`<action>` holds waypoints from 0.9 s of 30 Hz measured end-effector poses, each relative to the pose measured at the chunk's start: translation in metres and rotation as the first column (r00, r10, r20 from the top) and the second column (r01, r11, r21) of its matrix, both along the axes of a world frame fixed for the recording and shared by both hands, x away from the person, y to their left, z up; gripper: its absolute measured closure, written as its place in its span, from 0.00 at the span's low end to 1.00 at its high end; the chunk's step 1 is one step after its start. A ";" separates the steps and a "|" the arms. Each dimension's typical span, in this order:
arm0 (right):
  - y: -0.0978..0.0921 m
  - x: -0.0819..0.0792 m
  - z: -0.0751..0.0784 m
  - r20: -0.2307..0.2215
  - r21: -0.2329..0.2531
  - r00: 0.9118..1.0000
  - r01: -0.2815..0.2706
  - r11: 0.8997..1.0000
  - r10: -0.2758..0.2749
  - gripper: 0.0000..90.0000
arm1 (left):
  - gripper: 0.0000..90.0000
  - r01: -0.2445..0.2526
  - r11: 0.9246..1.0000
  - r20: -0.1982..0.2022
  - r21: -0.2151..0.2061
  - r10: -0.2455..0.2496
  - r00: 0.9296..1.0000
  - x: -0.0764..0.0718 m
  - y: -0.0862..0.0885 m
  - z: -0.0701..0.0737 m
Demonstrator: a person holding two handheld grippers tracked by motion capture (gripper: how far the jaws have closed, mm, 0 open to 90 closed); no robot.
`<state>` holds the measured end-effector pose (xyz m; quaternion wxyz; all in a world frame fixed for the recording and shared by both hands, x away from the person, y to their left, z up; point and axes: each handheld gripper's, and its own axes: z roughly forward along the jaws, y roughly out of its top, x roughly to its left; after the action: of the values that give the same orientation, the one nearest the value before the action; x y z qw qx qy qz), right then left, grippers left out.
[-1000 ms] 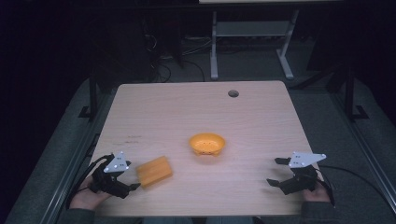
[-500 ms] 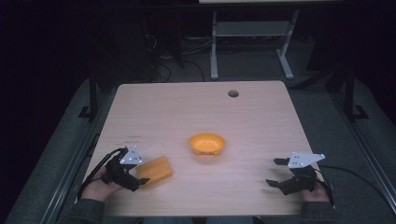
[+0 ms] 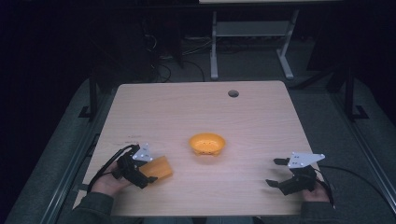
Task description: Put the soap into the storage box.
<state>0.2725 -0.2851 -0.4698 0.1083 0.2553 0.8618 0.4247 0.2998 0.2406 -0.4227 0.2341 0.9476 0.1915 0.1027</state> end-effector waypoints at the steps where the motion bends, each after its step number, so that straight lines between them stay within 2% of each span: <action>1: 0.000 0.000 0.000 0.000 0.000 1.000 0.000 1.000 0.000 0.15 | 0.18 0.000 1.000 0.000 0.000 0.000 1.000 0.000 0.000 0.000; 7: 0.001 0.000 0.000 0.001 0.000 1.000 -0.005 1.000 0.005 0.15 | 0.17 0.005 1.000 -0.021 0.023 -0.005 1.000 0.005 -0.006 -0.004; 17: 0.001 0.000 0.000 0.000 0.001 1.000 -0.006 1.000 0.006 0.15 | 0.18 0.005 0.998 -0.081 0.056 -0.001 0.997 0.010 -0.013 -0.016; 20: 0.001 0.000 0.000 0.001 0.003 1.000 -0.007 1.000 0.007 0.15 | 0.17 0.019 0.997 -0.086 0.079 -0.012 0.996 0.010 -0.015 -0.019; 27: 0.001 0.000 0.000 0.003 0.003 1.000 -0.008 1.000 0.008 0.15 | 0.16 0.007 0.997 -0.095 0.075 0.000 0.995 0.010 -0.016 -0.022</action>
<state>0.2726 -0.2837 -0.4699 0.1073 0.2514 0.8621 0.4268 0.3096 0.2251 -0.4444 0.1888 0.9600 0.1968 0.0642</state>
